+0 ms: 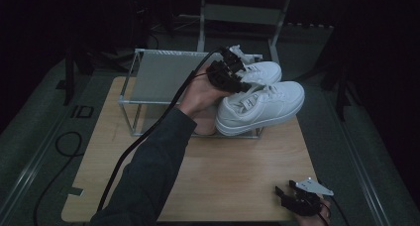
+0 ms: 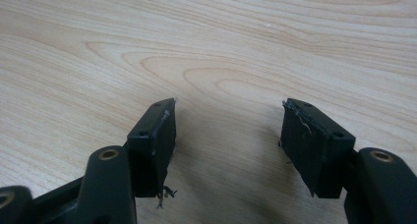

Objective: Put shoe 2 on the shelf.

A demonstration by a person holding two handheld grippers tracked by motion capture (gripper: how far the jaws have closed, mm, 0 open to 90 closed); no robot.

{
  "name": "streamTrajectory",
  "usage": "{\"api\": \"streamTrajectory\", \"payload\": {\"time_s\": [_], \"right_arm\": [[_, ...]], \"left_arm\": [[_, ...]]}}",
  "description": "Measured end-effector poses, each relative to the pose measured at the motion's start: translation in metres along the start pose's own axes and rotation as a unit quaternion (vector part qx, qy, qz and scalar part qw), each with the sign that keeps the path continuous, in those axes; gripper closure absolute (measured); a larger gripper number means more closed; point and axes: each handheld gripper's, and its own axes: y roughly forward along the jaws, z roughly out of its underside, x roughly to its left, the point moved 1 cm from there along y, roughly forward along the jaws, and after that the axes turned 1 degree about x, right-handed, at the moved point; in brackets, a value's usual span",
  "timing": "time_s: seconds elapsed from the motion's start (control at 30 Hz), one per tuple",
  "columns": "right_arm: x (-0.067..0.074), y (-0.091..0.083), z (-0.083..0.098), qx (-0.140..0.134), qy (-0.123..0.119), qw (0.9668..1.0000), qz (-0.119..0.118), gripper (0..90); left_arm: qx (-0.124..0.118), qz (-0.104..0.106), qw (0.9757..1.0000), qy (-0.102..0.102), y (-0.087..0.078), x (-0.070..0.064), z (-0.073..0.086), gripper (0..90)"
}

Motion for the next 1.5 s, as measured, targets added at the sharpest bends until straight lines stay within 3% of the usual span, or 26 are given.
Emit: {"api": "streamTrajectory", "payload": {"time_s": [0.4,0.63,0.97,1.5], "right_arm": [[0.0,0.0,0.0,0.0,0.001,1.0,0.001,37.6],[0.0,-0.001,0.001,0.0,0.0,1.0,0.001,37.6],[0.0,-0.001,0.001,0.0,0.0,1.0,0.001,37.6],[0.0,-0.001,0.001,0.0,0.0,1.0,0.002,37.6]], "left_arm": [[-0.003,-0.011,0.9995,-0.028,0.002,0.012,0.001,76.1],[0.009,-0.023,0.9986,-0.046,0.002,0.018,0.001,76.1],[0.009,-0.054,0.9957,-0.074,-0.003,0.029,0.004,76.1],[0.015,-0.086,0.992,-0.092,-0.002,0.04,0.01,76.1]]}}
